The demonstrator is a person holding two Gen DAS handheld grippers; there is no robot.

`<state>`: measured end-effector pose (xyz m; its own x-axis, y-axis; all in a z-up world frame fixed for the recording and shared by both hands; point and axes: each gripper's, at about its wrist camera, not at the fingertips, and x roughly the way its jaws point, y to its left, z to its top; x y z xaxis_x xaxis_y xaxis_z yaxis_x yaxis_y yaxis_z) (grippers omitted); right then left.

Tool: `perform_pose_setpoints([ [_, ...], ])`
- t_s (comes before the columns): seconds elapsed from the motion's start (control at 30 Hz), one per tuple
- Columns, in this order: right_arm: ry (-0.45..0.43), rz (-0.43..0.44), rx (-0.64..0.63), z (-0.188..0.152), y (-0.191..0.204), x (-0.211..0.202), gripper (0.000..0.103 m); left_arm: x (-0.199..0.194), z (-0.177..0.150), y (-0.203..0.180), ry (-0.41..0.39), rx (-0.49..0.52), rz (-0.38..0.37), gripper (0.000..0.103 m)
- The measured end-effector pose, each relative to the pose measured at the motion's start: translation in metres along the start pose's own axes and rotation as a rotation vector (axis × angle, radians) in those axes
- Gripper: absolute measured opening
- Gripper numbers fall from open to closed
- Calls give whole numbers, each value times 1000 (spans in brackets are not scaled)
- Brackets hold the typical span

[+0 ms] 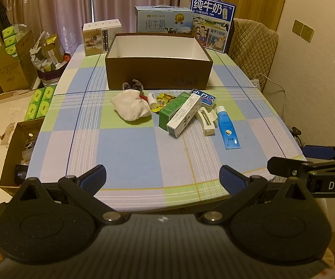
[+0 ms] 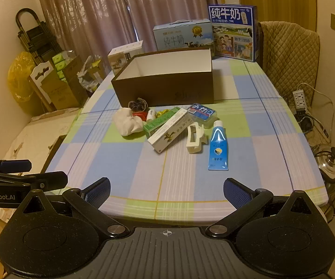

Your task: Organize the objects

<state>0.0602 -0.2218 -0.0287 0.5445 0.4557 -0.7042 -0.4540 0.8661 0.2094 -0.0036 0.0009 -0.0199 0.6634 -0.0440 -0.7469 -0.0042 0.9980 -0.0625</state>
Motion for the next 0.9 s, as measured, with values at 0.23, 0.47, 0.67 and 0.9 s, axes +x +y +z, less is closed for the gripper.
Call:
perform_pose_setpoints([
  [0.23, 9, 3, 0, 1, -1, 1, 101, 2, -1, 1, 5, -2, 0, 102],
  [0.47, 20, 4, 3, 3, -2, 3, 101, 3, -1, 1, 10, -6, -2, 102],
  [0.67, 28, 3, 8, 4, -4, 4, 101, 7, 1, 1, 17, -7, -2, 102],
  [0.9, 32, 1, 13, 5, -6, 6, 101, 8, 1, 1, 19, -8, -1, 102],
])
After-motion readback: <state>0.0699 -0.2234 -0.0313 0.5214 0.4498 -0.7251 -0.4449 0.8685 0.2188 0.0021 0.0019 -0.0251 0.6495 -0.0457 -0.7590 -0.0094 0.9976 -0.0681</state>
